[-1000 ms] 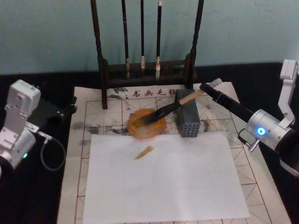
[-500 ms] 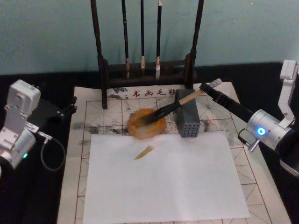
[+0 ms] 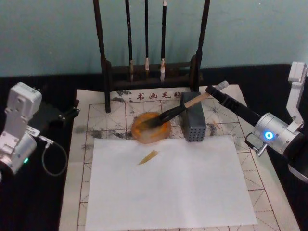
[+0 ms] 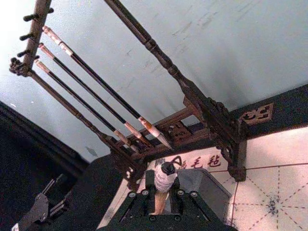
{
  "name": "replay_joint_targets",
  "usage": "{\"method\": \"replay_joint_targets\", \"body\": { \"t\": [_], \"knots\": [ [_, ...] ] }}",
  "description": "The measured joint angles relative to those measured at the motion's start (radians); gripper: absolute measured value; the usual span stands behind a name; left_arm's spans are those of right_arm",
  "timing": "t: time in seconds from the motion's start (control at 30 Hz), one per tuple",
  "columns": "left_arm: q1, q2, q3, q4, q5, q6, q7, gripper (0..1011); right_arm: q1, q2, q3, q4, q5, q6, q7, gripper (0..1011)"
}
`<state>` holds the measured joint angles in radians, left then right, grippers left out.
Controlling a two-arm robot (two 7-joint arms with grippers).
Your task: Pick up the brush from the inkstone, write on the paper, then place the brush back to its original position.
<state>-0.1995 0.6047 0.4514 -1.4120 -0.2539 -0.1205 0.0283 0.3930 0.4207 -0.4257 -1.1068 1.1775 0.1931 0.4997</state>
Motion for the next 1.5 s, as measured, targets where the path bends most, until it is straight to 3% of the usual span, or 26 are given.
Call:
{"method": "replay_joint_targets", "body": {
  "t": [0.17, 0.33, 0.47, 0.7, 0.73, 1.07, 1.5],
  "knots": [
    [0.000, 0.000, 0.000, 0.000, 0.000, 0.000, 0.000, 1001, 0.000, 0.000, -0.001, 0.001, -0.002, 0.001, -0.001, 209],
    [0.000, 0.000, 0.000, 0.000, 0.000, 0.000, 0.000, 1001, 0.000, 0.000, -0.001, 0.001, -0.002, 0.001, -0.001, 343],
    [0.000, 0.000, 0.000, 0.000, 0.000, 0.000, 0.000, 1001, 0.000, 0.000, -0.001, 0.001, -0.002, 0.001, 0.000, 511],
    [0.000, 0.000, 0.000, 0.000, 0.000, 0.000, 0.000, 1001, 0.000, 0.000, 0.000, 0.000, -0.002, 0.000, 0.000, 685],
    [0.000, 0.000, 0.000, 0.000, 0.000, 0.000, 0.000, 1001, 0.000, 0.000, 0.000, 0.000, -0.002, 0.000, 0.000, 754],
    [0.000, 0.000, 0.000, 0.000, 0.000, 0.000, 0.000, 1001, 0.000, 0.000, 0.000, 0.000, -0.002, 0.000, 0.001, 1002],
    [0.000, 0.000, 0.000, 0.000, 0.000, 0.000, 0.000, 1001, -0.002, 0.005, -0.001, -0.007, -0.005, -0.012, -0.001, 1000]
  ]
}}
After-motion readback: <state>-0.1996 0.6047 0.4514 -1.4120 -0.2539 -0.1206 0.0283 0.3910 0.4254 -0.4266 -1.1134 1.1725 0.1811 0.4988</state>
